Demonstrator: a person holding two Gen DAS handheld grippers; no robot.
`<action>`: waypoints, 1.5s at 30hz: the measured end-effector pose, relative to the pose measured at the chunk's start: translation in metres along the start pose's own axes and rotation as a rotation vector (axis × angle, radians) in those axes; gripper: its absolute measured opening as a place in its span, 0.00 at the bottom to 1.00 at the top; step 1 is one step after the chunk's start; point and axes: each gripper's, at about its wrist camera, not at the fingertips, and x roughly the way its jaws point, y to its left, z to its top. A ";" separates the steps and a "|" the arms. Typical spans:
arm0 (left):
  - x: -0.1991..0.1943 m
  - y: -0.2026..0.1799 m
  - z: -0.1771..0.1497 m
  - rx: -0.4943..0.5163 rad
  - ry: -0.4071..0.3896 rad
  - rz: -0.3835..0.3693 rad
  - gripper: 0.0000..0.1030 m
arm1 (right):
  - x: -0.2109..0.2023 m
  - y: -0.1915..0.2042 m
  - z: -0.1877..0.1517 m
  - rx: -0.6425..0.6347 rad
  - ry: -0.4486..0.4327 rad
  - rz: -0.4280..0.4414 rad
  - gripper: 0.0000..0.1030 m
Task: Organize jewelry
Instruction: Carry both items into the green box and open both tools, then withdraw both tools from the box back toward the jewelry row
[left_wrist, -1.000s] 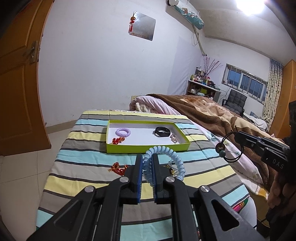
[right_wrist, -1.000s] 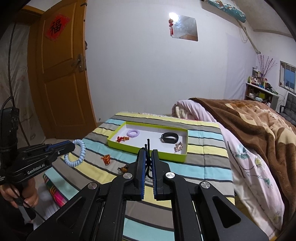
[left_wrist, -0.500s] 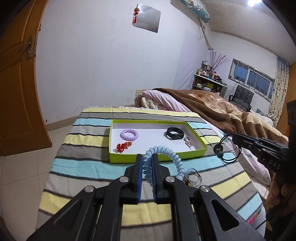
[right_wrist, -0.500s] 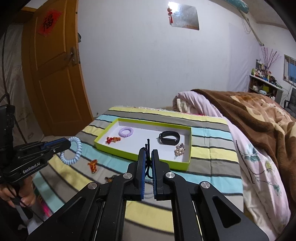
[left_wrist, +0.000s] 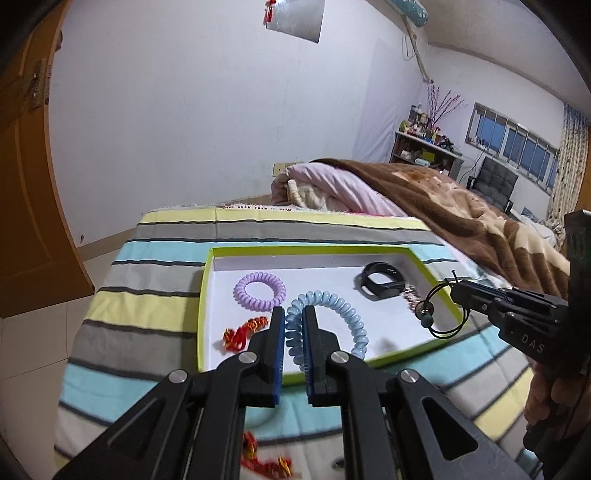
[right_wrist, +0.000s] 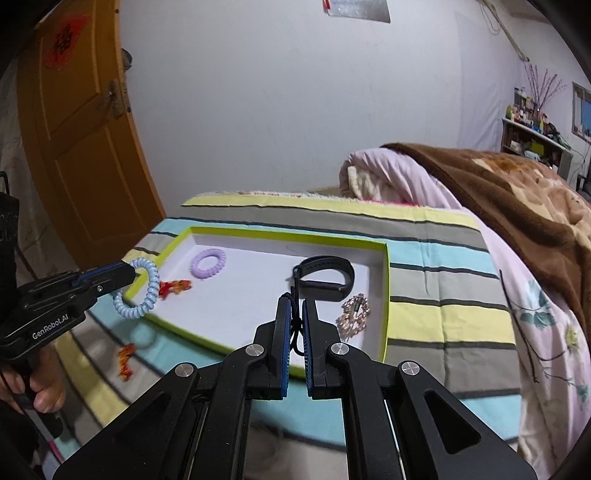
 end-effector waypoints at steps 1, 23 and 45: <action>0.007 0.000 0.000 -0.001 0.011 0.002 0.09 | 0.005 -0.002 0.001 0.004 0.008 -0.001 0.06; 0.072 0.013 -0.005 -0.029 0.126 0.026 0.10 | 0.063 -0.022 -0.006 0.013 0.112 -0.041 0.14; -0.038 -0.001 -0.023 0.004 0.005 0.004 0.25 | -0.044 0.020 -0.027 -0.021 -0.020 -0.012 0.14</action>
